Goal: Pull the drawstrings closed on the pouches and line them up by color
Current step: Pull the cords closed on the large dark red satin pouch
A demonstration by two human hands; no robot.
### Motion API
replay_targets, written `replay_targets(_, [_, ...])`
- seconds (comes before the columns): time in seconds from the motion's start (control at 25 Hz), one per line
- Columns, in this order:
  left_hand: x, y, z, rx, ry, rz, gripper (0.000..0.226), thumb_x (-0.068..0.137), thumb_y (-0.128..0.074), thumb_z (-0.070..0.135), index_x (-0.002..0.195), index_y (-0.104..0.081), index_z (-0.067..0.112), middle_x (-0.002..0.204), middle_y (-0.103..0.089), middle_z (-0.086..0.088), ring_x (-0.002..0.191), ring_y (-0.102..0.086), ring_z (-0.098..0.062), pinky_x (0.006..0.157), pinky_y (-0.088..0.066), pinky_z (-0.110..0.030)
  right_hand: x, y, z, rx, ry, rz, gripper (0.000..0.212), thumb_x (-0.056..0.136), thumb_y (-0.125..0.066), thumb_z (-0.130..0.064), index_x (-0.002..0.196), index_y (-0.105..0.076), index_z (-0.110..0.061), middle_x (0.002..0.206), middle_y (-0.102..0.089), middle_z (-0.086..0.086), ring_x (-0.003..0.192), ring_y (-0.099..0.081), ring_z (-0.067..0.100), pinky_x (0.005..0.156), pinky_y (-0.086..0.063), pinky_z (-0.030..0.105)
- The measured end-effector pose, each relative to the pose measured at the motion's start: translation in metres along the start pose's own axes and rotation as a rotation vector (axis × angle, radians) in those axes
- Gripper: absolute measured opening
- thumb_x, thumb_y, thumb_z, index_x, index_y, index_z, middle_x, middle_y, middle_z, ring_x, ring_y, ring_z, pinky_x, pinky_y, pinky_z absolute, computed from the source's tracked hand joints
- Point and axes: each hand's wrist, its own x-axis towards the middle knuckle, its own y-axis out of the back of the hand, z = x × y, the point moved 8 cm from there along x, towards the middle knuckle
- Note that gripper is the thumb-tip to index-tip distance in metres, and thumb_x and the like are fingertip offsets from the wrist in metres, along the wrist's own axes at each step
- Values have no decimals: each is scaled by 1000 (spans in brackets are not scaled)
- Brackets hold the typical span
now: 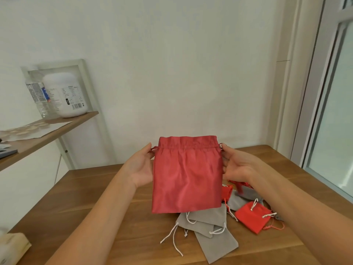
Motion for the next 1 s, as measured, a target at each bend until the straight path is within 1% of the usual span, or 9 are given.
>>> replay_targets(0.08, [12,4,-3,12,3,47,30,99,-43,35,85,-59,14,67,-62,-6,59,-64,-19,59,-53,-29,6,4,-4,-25,-12,8,25,95,-51,-39,95,-63,-16,93,-61,3,86,-55,20,69,-42,41])
replay_targets(0.16, [25,6,0,0,2,86,29,100,-41,29,87,-61,14,61,-63,-8,55,-64,-20,54,-53,-28,15,7,-14,-2,-11,3,22,91,-58,-37,96,-63,-16,87,-59,1,81,-54,18,70,-43,38])
replay_targets(0.28, [45,1,25,-80,-67,89,28,100,-41,24,80,-59,14,71,-60,-5,69,-57,-18,64,-46,-35,25,7,-51,67,76,16,14,86,-64,-32,84,-66,-18,83,-57,-1,74,-52,13,72,-42,29])
replay_targets(0.4, [53,-5,62,-21,-215,80,32,99,-43,27,68,-47,19,73,-54,1,66,-50,-13,67,-41,-28,29,5,-88,51,217,2,20,94,-56,-26,80,-64,-13,80,-60,1,68,-49,11,67,-40,22])
replay_targets(0.52, [43,12,58,105,-290,205,39,100,-44,33,63,-41,20,58,-62,1,69,-58,-14,80,-47,-31,27,25,-86,-127,305,43,26,100,-45,-20,85,-62,-8,81,-66,8,74,-57,17,72,-45,25])
replay_targets(0.64, [19,51,0,209,-248,349,34,100,-45,25,67,-45,16,65,-66,-3,77,-64,-19,89,-48,-38,17,70,-36,-332,239,101,20,98,-48,-15,102,-64,-4,86,-69,8,78,-61,19,72,-49,27])
replay_targets(0.76, [-3,82,-75,190,-78,404,27,100,-45,19,77,-53,7,82,-64,-15,81,-63,-27,80,-52,-42,3,113,21,-394,118,155,21,95,-52,-10,107,-66,2,90,-69,11,72,-63,18,61,-54,22])
replay_targets(0.84, [-13,97,-100,325,-7,431,26,101,-42,19,87,-57,3,92,-63,-21,81,-63,-30,71,-54,-39,-4,132,45,-504,57,207,22,97,-51,-13,104,-66,2,89,-70,13,68,-63,17,57,-54,21])
replay_targets(1.0, [-28,114,-84,660,-33,461,23,99,-49,19,94,-65,3,78,-63,-11,59,-56,-17,46,-50,-20,-19,142,36,-677,162,311,18,94,-57,-11,85,-64,4,68,-65,11,47,-55,10,44,-47,16])
